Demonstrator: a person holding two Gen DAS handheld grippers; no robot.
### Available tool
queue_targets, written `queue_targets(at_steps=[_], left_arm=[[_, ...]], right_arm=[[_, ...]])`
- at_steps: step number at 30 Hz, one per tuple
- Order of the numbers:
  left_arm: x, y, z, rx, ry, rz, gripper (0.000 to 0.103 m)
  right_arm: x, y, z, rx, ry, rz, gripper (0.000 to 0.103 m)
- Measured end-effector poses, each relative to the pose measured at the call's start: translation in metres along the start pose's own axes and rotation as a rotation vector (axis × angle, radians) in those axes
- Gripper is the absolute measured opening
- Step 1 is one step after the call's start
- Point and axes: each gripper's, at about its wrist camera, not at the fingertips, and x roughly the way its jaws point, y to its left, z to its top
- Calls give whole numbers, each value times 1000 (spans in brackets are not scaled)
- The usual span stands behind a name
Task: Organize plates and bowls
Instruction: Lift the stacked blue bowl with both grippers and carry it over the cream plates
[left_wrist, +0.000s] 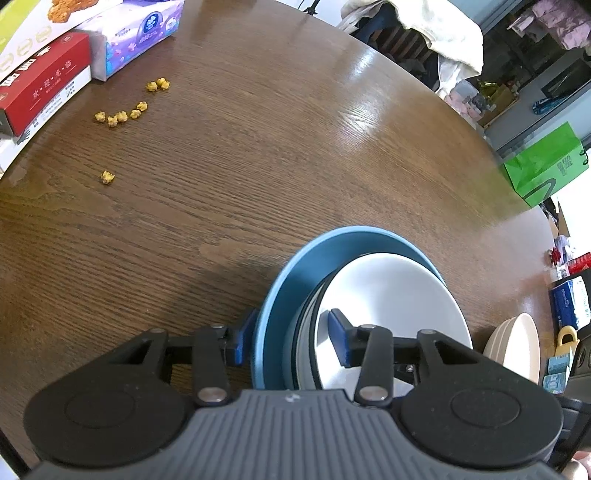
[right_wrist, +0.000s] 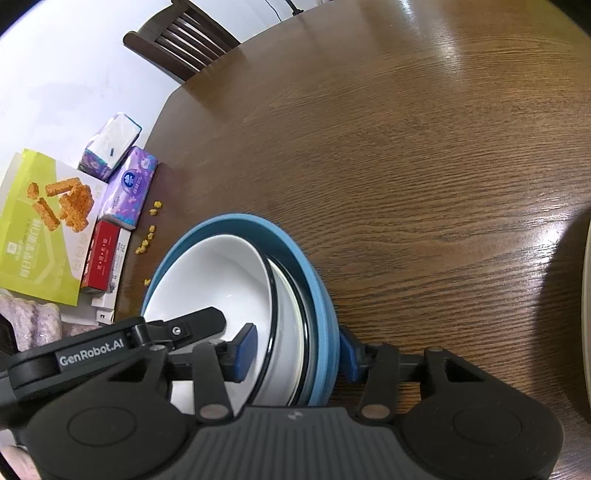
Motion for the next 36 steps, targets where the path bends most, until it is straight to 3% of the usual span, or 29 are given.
queue_targets(at_steps=[36], left_arm=[[-5, -9, -6, 64, -25, 11, 41]], right_arm=[[-5, 3, -5, -51, -42, -1, 43]])
